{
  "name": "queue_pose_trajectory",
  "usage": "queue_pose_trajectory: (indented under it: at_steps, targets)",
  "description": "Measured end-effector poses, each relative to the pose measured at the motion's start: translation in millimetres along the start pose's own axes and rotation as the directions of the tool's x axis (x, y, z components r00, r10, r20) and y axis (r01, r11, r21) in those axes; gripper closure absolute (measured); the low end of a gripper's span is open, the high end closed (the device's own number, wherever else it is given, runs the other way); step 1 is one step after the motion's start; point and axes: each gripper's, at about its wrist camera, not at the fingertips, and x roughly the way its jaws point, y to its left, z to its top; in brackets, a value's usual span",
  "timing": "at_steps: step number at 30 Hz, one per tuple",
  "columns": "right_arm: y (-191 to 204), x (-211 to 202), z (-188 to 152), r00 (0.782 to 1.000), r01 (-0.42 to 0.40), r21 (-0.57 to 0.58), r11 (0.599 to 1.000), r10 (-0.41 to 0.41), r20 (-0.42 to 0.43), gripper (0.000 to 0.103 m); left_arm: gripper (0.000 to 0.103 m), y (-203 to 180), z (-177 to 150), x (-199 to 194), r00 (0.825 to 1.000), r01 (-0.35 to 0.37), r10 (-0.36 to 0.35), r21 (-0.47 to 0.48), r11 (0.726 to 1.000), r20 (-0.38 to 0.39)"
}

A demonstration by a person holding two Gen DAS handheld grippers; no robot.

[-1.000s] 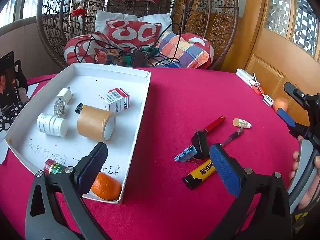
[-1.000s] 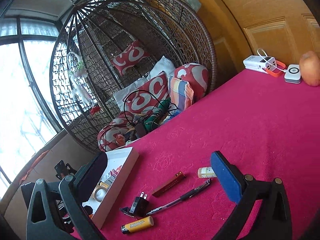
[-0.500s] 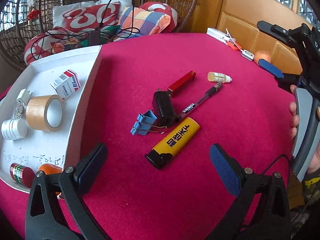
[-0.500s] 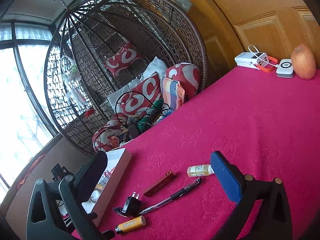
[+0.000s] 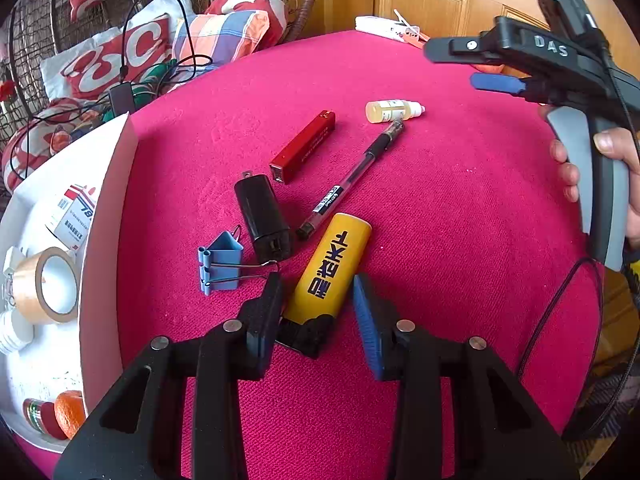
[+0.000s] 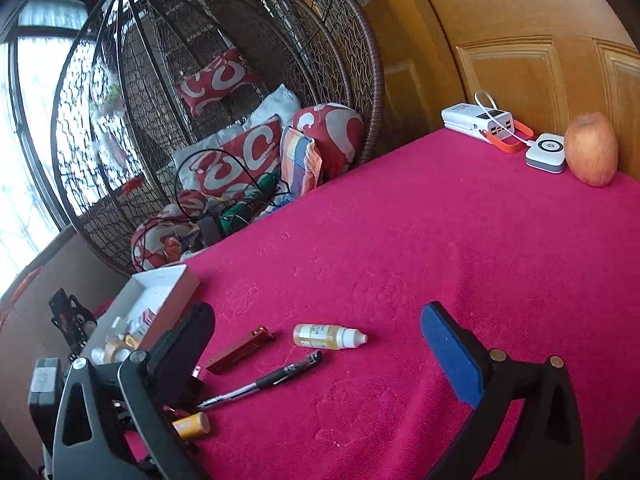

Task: Organize rigid objects
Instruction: 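Grasp the small yellow lighter with the left tool while the right tool grasps the white dropper bottle, then carry the small lighter and dropper bottle into the white tray and open both tools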

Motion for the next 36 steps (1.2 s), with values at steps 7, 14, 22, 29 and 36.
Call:
queue_pose_trajectory:
  at_steps: [7,14,22,29,36]
  targets:
    - [19.0,47.8,-6.4,0.985,0.052,-0.112,0.992,-0.070,-0.158,0.016,0.079,-0.2,-3.6,-4.1,1.000,0.007,-0.006,-0.024,1.000,0.021]
    - [36.4,69.2,-16.0,0.962,0.131,-0.223,0.966,-0.178,-0.205,0.041,0.079,3.1,-7.9,-11.5,0.998,0.021,-0.017,-0.071,0.997,0.055]
    - [21.0,26.6,-6.1,0.990,0.079,-0.104,0.991,-0.089,-0.105,0.042,0.079,1.5,-3.3,-41.2,0.990,0.042,-0.029,-0.087,0.995,0.136]
    - [40.4,-0.3,2.0,0.999,-0.011,-0.106,0.994,0.006,-0.050,0.042,0.079,2.8,0.7,-60.9,0.984,0.022,-0.004,-0.097,0.995,0.179]
    - [64.2,-5.2,4.8,0.997,-0.071,-0.138,0.988,0.065,-0.047,0.042,0.079,17.9,-3.4,-77.6,0.975,0.005,0.029,-0.152,0.988,0.221]
